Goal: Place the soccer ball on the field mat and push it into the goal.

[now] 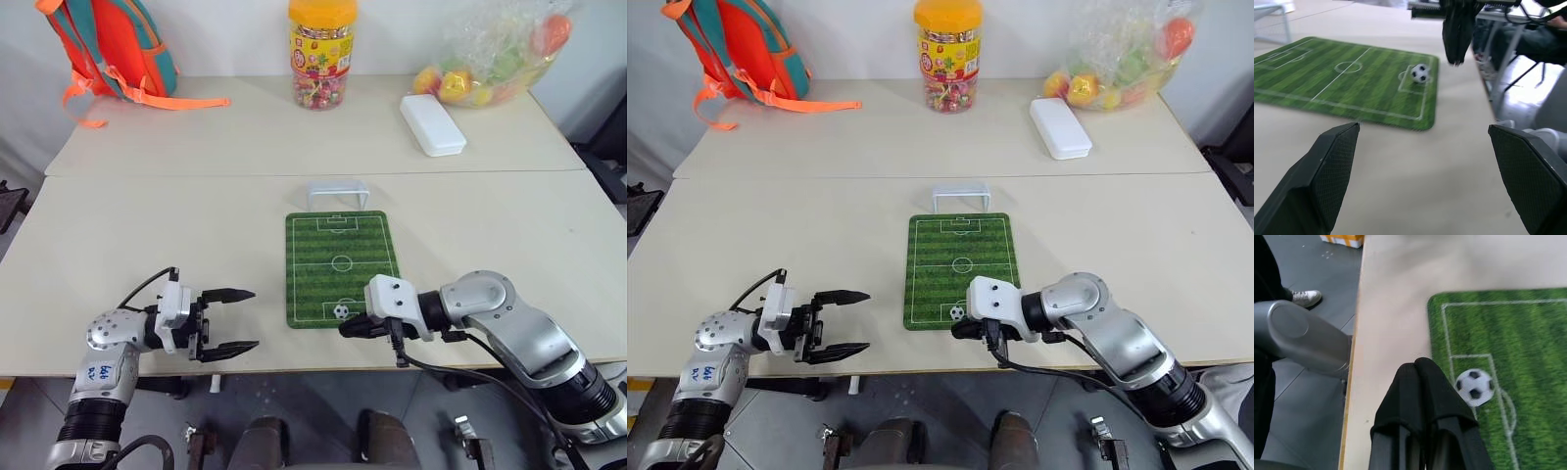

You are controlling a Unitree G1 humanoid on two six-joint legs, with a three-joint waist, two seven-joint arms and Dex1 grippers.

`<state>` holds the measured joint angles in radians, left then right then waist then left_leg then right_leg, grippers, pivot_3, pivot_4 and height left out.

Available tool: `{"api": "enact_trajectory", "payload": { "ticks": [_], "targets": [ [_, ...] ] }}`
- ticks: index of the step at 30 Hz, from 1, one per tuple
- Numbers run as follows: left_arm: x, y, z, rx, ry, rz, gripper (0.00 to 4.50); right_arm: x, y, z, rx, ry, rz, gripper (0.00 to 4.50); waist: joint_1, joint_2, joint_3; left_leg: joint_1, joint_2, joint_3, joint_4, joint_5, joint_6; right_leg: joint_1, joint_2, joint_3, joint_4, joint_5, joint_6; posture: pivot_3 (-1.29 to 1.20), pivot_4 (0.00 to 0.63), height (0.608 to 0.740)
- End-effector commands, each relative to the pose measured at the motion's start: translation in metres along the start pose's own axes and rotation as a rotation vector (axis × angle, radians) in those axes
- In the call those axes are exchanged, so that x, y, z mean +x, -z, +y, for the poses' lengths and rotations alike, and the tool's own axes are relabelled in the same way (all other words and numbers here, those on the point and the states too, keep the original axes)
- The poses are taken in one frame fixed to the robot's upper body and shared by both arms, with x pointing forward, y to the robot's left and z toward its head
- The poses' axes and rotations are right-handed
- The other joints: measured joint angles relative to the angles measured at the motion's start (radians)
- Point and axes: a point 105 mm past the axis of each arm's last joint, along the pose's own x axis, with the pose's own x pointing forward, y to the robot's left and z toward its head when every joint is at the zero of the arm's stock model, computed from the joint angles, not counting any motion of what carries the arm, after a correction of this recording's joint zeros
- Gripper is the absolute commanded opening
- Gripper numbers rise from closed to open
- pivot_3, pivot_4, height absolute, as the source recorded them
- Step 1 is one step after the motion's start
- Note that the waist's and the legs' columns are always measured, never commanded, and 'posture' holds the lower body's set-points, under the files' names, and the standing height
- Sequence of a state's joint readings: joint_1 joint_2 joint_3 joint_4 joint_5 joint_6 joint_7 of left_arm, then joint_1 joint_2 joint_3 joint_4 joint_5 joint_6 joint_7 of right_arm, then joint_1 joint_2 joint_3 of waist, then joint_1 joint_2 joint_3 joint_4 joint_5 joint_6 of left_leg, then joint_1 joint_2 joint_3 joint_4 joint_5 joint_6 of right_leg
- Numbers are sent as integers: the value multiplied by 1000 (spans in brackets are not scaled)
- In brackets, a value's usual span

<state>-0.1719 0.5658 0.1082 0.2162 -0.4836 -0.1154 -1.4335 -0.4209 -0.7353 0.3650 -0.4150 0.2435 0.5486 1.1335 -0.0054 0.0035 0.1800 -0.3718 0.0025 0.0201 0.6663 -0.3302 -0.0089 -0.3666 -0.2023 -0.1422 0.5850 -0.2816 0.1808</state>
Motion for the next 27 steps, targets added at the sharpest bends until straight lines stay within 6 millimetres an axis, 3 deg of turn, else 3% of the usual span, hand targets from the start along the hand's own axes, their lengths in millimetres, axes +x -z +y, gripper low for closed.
{"api": "enact_trajectory", "payload": {
  "ticks": [1,7,11,16,21,24,27],
  "targets": [
    [-2,-6,0,19,23,-11,4500,6,-4,-3,-18,1,-23,49,1,0,0,0,0,0,0,0,0,0,0,0,0,0,0,0,150,740],
    [-4,-8,1,25,15,-5,4500,15,0,-7,-8,-12,-27,49,3,0,0,0,0,0,0,0,0,0,0,0,0,0,0,0,150,740],
    [-6,-9,1,25,10,3,4500,18,5,-22,-1,42,-24,49,2,0,0,0,0,1,0,0,0,-1,0,1,0,0,0,0,150,740],
    [-7,-11,4,33,-3,10,4500,-4,2,-69,-41,224,-12,49,0,0,0,0,0,3,0,0,0,-3,0,3,2,0,0,0,150,740],
    [-6,-11,9,44,-16,10,4500,-37,-18,-115,-101,450,-48,49,0,0,0,-1,0,5,0,0,0,-6,0,6,4,0,0,0,150,740],
    [-4,-11,13,51,-25,9,4500,-57,-26,-125,-102,505,-69,49,0,0,0,-1,0,6,-1,0,0,-7,0,7,4,0,0,0,150,740],
    [-3,-10,19,53,-58,10,4500,-64,-19,-122,-85,504,-57,49,3,0,0,-1,0,6,-1,0,0,-7,0,7,4,0,0,0,150,740]
  ]
}}
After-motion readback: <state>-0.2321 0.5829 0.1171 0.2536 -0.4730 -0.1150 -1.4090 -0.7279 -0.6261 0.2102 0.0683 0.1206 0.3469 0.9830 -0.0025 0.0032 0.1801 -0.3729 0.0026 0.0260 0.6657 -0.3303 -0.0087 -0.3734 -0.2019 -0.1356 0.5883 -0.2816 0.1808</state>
